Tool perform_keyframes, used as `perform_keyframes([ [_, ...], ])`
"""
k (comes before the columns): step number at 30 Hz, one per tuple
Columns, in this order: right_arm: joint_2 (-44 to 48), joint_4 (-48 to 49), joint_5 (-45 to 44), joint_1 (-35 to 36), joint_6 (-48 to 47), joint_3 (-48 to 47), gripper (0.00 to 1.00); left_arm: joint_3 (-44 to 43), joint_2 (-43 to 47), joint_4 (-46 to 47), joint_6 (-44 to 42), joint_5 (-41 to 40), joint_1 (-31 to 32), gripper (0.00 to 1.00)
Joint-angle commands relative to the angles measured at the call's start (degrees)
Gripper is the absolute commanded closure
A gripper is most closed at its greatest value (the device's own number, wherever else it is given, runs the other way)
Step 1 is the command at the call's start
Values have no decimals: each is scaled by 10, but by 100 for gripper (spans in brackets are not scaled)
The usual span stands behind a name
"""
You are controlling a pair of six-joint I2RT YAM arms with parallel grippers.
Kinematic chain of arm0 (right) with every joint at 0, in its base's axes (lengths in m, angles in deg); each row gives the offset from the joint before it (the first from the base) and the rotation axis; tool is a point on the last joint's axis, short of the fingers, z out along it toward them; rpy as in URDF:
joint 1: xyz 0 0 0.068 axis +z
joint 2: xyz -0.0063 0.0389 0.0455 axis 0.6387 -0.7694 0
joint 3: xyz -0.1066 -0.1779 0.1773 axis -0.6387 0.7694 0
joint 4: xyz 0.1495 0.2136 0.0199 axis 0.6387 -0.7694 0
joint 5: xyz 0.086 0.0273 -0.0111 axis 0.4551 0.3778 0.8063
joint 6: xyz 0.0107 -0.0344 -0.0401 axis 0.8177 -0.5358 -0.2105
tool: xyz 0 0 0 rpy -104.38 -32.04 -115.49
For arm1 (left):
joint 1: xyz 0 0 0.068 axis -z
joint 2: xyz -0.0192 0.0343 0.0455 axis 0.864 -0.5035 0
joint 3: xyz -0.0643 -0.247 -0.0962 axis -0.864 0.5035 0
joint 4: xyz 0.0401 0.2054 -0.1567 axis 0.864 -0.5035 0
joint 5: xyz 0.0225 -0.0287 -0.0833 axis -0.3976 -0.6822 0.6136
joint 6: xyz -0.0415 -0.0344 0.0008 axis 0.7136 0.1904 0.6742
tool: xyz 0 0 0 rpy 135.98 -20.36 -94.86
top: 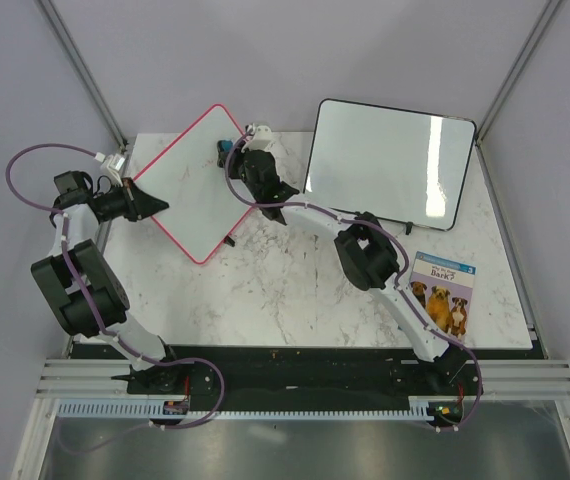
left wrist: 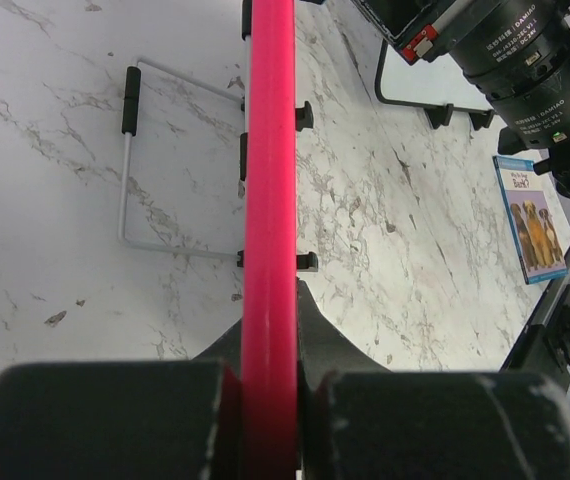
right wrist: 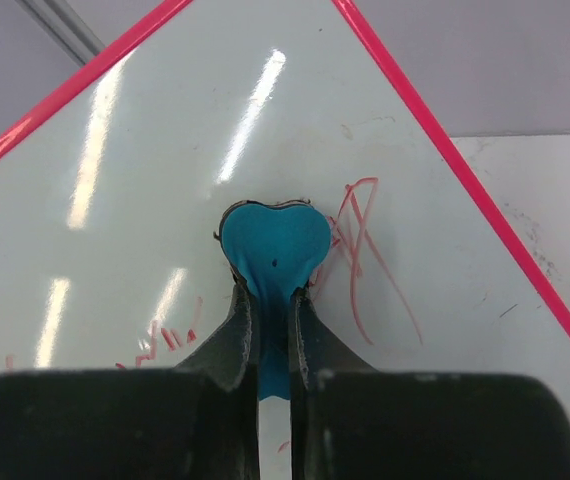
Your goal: Erase the whiteboard
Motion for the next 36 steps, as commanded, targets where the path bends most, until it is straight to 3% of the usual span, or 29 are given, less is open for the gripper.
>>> perform_keyframes([
  [1,-11,-81,100,59,-95,28,100,17,13,-97,-139,-1,39,98],
  [7,23,-96,134,137,-171,30,100,28,19,-101,-152,-4,39,98],
  [12,18,-102,159,173,-179,15,100,30,24,-104,-154,-5,39,98],
  [17,-5,-110,94,175,-178,-12,100,27,23,-107,-154,-6,38,98],
  [26,-19,-117,7,69,-61,-5,100,26,26,-110,-156,-12,39,98],
  [31,-15,-142,-67,21,-66,1,100,26,27,-114,-159,-13,39,98],
  [36,-32,-196,-68,-14,-42,-33,100,28,33,-119,-163,-13,40,98],
])
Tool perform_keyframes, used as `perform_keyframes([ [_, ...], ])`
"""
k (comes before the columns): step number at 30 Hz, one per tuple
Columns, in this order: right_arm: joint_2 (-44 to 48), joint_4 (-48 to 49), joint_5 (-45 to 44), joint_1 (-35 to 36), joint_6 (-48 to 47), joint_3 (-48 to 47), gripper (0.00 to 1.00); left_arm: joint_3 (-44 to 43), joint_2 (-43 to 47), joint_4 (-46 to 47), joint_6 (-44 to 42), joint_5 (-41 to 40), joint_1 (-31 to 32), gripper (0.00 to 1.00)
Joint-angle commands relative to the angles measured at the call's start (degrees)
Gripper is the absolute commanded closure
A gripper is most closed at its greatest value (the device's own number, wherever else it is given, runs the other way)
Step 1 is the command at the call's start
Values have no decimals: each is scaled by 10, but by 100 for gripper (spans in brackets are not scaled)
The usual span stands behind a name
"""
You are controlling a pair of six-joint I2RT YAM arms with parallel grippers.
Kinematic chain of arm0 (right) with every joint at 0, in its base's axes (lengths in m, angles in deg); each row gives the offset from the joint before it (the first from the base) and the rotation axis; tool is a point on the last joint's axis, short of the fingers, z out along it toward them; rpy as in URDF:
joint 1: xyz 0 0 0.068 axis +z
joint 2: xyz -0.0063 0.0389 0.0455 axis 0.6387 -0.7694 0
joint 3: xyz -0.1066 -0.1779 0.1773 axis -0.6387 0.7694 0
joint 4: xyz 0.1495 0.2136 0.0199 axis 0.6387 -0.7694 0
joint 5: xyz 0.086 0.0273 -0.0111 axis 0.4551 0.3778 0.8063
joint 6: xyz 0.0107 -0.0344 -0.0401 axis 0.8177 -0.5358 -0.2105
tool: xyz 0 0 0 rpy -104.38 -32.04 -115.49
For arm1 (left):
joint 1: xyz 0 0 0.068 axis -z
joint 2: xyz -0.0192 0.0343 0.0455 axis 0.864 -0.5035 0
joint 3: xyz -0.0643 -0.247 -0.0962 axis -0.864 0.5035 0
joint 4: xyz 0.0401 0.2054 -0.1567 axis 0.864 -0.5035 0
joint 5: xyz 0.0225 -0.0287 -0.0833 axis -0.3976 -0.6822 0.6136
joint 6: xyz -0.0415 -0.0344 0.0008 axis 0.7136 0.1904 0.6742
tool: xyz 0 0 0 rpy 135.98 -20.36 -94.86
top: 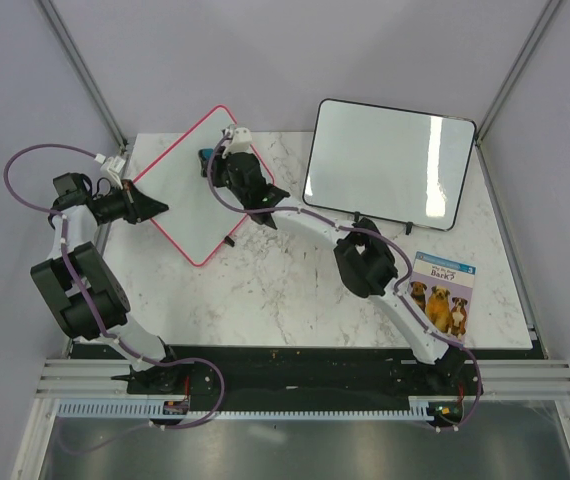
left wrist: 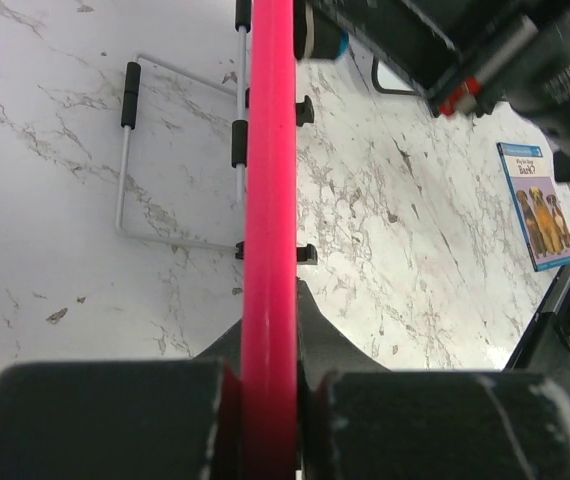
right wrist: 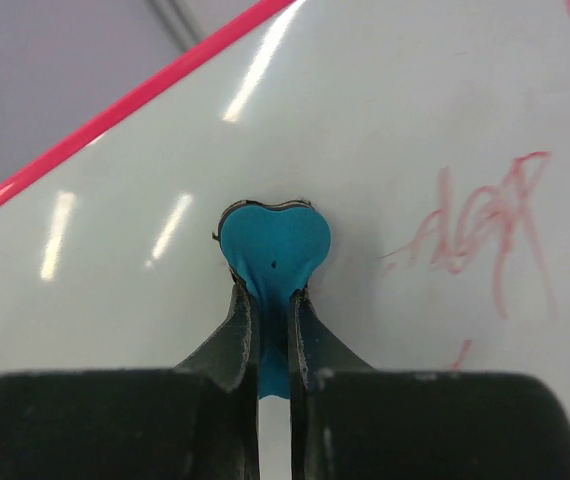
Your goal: Erase the whiteboard
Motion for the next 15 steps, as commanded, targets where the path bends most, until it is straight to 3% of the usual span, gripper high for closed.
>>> perform_keyframes([
  [1,-70,-137,-70,-71,14,-27,100,24,23,-95,-121,-21,45,98],
  [5,-84,-184,-43,-89,35,-44,100,24,27,-97,-125,-23,46,98],
  [15,-46,-166,54,-88,119,97,100,21,30,-100,-123,-15,45,98],
])
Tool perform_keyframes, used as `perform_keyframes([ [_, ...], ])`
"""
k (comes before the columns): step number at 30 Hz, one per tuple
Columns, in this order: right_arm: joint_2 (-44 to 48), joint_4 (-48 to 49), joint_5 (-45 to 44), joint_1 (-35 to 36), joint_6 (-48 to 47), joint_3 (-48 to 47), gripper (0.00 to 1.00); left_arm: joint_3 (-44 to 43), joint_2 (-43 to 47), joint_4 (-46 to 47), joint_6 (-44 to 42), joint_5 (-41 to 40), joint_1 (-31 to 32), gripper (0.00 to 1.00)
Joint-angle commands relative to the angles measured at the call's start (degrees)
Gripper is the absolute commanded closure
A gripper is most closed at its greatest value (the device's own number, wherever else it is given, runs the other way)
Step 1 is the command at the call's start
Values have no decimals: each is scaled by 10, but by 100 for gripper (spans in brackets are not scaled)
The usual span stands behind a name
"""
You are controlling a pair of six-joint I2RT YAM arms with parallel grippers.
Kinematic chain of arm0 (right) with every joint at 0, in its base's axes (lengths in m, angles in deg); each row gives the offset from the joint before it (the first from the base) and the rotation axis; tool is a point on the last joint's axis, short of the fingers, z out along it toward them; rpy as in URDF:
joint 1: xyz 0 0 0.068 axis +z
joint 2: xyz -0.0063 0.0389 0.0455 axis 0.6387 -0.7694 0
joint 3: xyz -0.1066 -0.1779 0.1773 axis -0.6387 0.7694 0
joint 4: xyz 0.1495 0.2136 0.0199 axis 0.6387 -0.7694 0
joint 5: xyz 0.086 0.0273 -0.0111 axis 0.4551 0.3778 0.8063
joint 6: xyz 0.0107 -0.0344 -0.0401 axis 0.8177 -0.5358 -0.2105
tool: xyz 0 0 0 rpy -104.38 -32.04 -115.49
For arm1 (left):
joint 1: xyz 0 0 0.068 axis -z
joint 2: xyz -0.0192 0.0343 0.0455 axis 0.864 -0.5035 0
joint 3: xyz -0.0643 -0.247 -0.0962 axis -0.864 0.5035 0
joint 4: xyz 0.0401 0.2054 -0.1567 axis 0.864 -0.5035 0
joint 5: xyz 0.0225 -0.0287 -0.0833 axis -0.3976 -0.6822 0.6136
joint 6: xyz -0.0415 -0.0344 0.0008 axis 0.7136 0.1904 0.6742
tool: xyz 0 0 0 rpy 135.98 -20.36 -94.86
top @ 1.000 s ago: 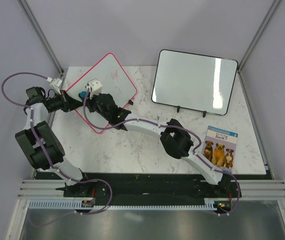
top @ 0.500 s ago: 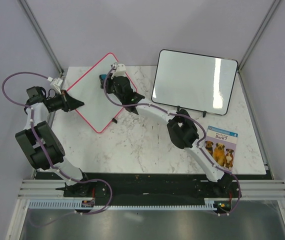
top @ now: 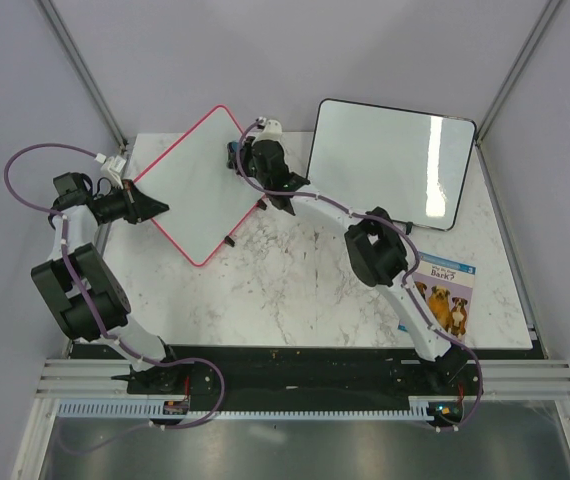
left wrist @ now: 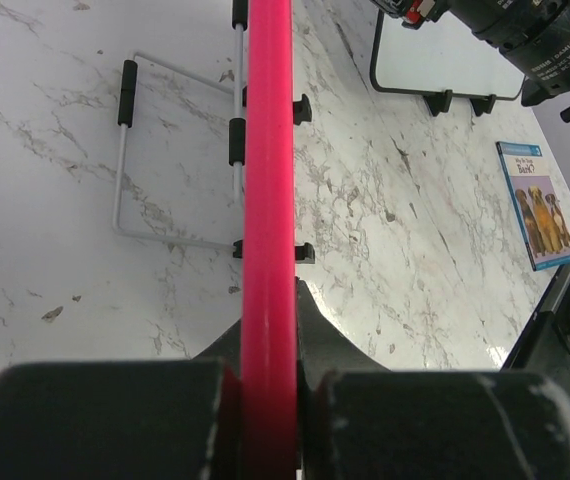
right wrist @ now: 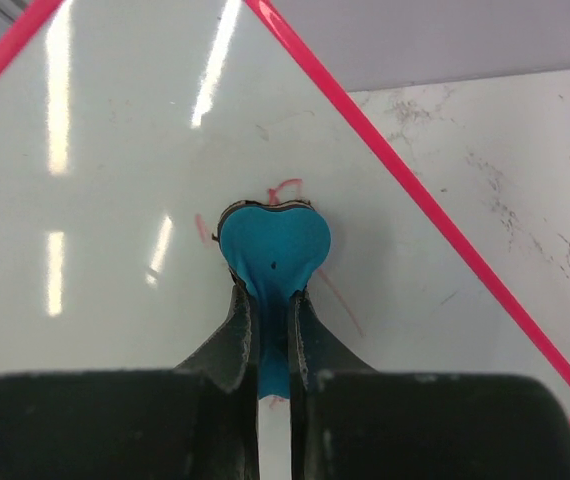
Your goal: Erase the whiteboard
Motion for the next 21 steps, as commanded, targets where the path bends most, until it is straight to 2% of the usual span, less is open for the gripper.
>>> perform_keyframes([
  [1,-21,-102,43,-4,62,120,100,20,25,-95,-124,-12,42,98],
  [2,-12,-67,48,-2,72,172,100,20,26,-97,-125,-11,42,98],
  [5,11,-36,45,5,98,235,100,17,31,-101,-130,-11,42,98],
  [8,13,-27,49,15,107,253,100,17,31,-104,-131,-10,42,98],
  [21,10,39,49,132,-22,203,100,17,32,-114,-138,-5,42,98],
])
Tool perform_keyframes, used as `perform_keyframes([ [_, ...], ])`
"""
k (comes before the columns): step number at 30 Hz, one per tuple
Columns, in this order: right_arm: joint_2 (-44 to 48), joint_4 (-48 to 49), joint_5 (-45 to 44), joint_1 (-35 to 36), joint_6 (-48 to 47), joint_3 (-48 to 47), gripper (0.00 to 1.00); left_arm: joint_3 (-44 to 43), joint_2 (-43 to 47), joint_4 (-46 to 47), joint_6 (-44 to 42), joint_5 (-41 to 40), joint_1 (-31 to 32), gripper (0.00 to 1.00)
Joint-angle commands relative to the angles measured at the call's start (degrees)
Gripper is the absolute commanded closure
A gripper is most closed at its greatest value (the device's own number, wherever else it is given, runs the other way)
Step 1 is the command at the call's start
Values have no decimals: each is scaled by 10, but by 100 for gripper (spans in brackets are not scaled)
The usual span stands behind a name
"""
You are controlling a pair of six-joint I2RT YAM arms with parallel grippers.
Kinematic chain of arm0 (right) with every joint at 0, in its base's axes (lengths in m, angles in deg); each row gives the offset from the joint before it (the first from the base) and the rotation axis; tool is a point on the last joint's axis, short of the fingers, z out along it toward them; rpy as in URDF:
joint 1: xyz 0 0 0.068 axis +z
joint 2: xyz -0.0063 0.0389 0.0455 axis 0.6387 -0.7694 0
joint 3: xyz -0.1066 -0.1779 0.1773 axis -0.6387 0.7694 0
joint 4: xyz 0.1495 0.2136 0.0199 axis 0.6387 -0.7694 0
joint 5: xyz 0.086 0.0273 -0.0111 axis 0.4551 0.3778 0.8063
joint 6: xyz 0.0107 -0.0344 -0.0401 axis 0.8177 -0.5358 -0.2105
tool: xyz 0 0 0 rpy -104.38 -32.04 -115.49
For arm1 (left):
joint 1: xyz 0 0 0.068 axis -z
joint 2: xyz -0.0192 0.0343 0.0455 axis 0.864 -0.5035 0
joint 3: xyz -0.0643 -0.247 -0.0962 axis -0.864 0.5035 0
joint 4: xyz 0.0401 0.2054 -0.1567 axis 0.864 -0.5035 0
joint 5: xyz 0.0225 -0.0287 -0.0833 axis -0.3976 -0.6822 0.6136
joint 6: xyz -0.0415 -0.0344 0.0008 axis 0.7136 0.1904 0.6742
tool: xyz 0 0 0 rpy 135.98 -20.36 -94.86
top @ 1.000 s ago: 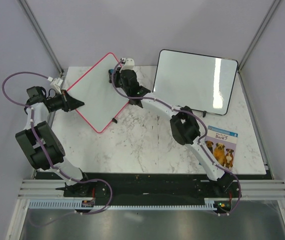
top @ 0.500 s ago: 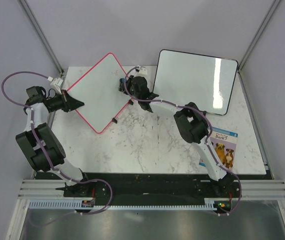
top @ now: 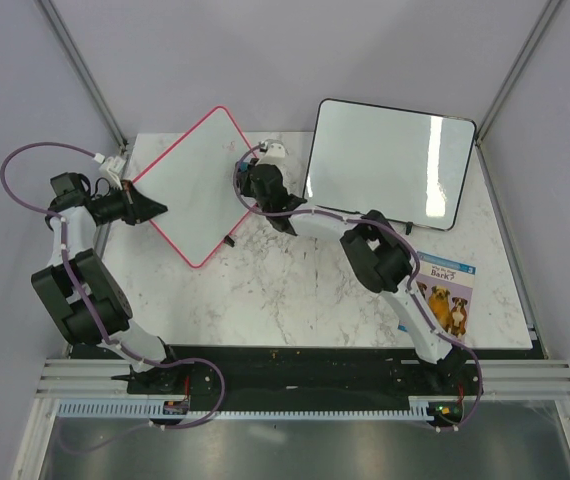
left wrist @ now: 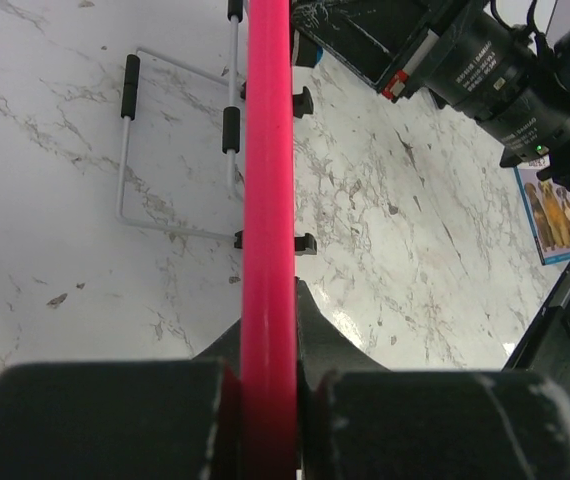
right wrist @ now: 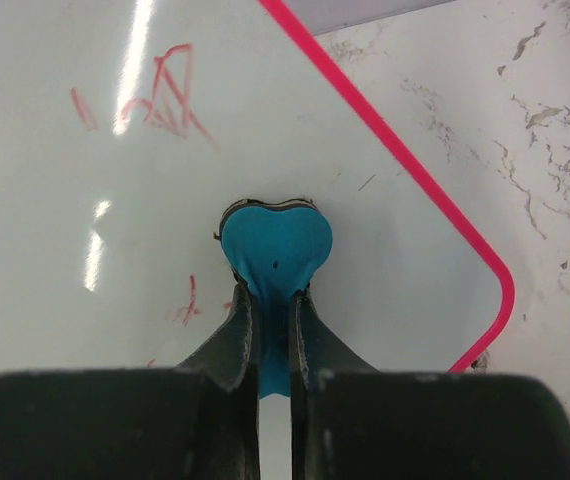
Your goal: Erase the whiteboard
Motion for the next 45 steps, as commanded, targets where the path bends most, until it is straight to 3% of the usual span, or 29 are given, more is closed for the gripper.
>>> perform_keyframes([
  [1,-53,-58,126,117,-62,6,100,15,10,-88,-118,5,44,98],
  [5,-47,-39,164,140,-99,15,100,13,8,-89,-118,4,43,98],
  [9,-38,-32,139,140,-99,33,100,13,7,-90,-116,5,43,98],
  [14,-38,-45,123,86,-17,57,100,16,10,-89,-117,5,43,98],
  [19,-4,-97,19,38,39,100,100,15,9,-93,-119,4,43,98],
  [27,-4,-116,30,-3,86,127,100,17,11,-95,-121,8,43,98],
  [45,46,26,74,-5,-11,75,100,24,15,-122,-155,4,43,98],
])
